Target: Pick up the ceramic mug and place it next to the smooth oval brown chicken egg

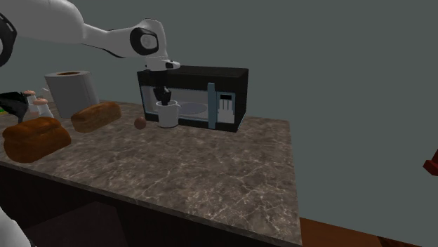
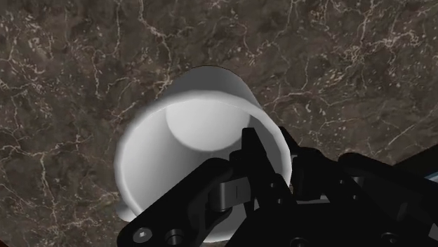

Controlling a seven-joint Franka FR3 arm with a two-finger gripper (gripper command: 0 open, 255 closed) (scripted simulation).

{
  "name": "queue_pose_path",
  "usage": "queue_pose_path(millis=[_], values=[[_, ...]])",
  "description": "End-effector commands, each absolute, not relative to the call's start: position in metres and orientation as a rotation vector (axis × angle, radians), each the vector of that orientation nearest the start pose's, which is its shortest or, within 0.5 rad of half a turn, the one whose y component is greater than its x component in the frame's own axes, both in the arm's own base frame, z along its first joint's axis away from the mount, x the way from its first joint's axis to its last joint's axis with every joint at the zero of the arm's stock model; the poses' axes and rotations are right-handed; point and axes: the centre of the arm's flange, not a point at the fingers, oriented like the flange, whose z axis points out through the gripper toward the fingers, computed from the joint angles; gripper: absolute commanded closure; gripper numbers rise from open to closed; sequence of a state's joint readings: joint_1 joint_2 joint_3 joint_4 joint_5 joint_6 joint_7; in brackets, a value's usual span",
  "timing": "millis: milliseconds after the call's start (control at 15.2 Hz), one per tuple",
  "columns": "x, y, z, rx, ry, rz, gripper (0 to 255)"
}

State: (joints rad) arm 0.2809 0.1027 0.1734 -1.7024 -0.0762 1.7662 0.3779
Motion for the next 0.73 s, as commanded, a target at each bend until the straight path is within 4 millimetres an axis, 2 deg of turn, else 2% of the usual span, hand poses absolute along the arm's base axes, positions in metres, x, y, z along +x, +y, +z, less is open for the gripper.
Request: queue_pose_path(millis=[0, 660], values=[[0.523, 0.273, 0.522, -3.205, -0.145, 0.017, 255], [0.458, 0.388, 0.522, -3.205, -0.145, 0.017, 255]])
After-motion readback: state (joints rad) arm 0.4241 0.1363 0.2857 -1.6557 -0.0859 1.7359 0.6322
